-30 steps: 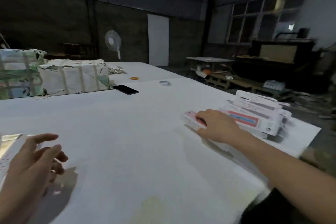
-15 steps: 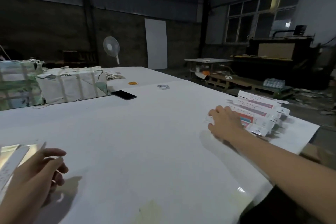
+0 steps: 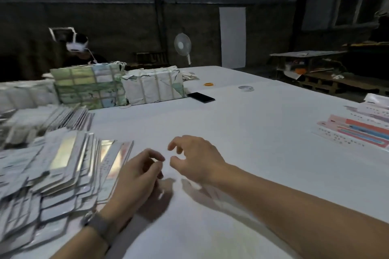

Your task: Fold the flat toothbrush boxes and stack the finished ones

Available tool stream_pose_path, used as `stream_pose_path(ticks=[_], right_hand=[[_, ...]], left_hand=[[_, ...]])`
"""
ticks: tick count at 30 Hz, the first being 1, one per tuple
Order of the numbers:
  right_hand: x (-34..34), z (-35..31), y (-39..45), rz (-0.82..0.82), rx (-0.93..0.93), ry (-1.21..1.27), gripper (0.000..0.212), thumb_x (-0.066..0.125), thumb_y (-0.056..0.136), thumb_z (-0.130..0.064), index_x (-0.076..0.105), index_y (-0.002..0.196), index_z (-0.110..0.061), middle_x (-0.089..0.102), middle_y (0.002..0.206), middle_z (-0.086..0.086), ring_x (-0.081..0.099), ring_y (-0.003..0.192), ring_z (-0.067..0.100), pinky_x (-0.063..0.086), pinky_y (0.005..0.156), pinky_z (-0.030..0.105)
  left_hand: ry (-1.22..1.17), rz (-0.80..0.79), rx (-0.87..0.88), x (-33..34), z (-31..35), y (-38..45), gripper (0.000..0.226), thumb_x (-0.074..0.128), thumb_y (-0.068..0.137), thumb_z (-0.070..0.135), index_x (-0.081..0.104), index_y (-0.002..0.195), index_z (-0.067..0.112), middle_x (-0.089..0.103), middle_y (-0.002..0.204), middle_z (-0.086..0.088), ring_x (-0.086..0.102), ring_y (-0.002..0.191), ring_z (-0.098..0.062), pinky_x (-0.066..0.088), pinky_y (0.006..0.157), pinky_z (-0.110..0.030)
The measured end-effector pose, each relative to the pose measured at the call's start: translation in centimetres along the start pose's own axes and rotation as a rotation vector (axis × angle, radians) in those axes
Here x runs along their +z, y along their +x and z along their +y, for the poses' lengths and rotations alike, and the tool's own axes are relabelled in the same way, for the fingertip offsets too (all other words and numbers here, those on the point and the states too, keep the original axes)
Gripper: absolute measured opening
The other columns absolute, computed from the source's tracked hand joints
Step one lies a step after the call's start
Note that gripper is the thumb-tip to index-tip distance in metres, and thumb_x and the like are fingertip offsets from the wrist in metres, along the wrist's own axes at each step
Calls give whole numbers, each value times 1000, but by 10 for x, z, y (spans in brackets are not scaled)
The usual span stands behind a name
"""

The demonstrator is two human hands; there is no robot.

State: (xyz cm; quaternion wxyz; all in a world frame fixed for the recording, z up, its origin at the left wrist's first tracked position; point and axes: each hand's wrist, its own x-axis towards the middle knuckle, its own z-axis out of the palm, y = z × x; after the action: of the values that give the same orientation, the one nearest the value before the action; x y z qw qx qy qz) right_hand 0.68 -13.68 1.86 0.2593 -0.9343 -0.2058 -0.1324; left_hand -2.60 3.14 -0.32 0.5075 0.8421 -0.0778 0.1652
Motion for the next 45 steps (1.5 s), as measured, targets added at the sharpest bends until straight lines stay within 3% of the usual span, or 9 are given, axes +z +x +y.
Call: stream_pose_path(ticks=[4, 10, 15, 21, 27, 33, 36, 41, 45], right_hand=[[24, 3, -7, 109, -47, 50, 32, 56, 91, -28, 61, 122, -31, 59, 114, -13, 53, 105, 7, 46, 88, 32], [27, 14, -8, 128, -57, 180, 17, 61, 88, -21, 68, 100, -30, 60, 98, -16, 55, 89, 3, 49, 84, 30], [28, 14, -7, 84, -73, 190, 16, 61, 88, -20, 68, 96, -32, 59, 96, -15, 56, 89, 3, 49, 84, 31], [28, 12, -7, 61, -74, 202, 17, 62, 87, -19, 67, 91, -35, 59, 94, -17, 57, 89, 4, 49, 85, 32], [27, 11, -5, 42, -69, 230, 23, 63, 86, -16, 61, 85, -39, 60, 92, -15, 58, 88, 5, 50, 85, 33], [28, 13, -4, 17, -86, 249, 29, 64, 86, -15, 59, 80, -44, 60, 90, -17, 59, 84, 3, 50, 82, 31], [29, 13, -3, 1, -86, 253, 34, 63, 87, -16, 56, 76, -48, 60, 90, -18, 59, 83, 2, 50, 81, 31], [29, 13, -3, 0, -95, 270, 35, 62, 87, -17, 55, 75, -49, 61, 91, -18, 59, 84, 4, 50, 81, 30], [30, 14, -3, 1, -99, 262, 34, 62, 87, -17, 55, 75, -48, 61, 91, -17, 60, 84, 4, 50, 80, 30]], left_hand=[[414, 33, 144, -1, -3, -4, 14, 61, 92, 19, 60, 91, 33, 60, 62, 8, 57, 66, -7, 45, 59, -28], [981, 28, 52, -23, -21, 9, 43, 49, 95, 39, 45, 138, 32, 51, 139, 6, 42, 131, -23, 38, 104, -37], [1120, 177, 28, -52, -18, 20, 51, 52, 93, 39, 40, 142, 31, 41, 152, -1, 26, 147, -32, 21, 119, -52], [1112, 68, -457, -92, -30, 26, 60, 42, 96, 44, 19, 150, 36, 38, 152, -6, 25, 143, -48, 17, 115, -68], [1097, 55, -288, -83, -26, 26, 56, 48, 90, 23, 29, 143, 32, 64, 106, -2, 59, 107, -33, 36, 101, -55], [1131, 139, -367, -95, -35, 28, 55, 45, 96, 43, 28, 147, 35, 35, 152, -7, 32, 138, -42, 27, 110, -60], [1053, 102, -431, -95, -37, 26, 50, 42, 98, 37, 27, 146, 35, 36, 150, -7, 34, 136, -46, 27, 109, -64], [891, 175, -245, -87, -26, 28, 73, 55, 85, 6, 35, 147, 38, 38, 154, 3, 59, 119, -30, 35, 106, -61], [955, 221, -60, -69, -25, 22, 57, 53, 91, 6, 46, 140, 34, 60, 135, 5, 65, 108, -22, 39, 103, -51]])
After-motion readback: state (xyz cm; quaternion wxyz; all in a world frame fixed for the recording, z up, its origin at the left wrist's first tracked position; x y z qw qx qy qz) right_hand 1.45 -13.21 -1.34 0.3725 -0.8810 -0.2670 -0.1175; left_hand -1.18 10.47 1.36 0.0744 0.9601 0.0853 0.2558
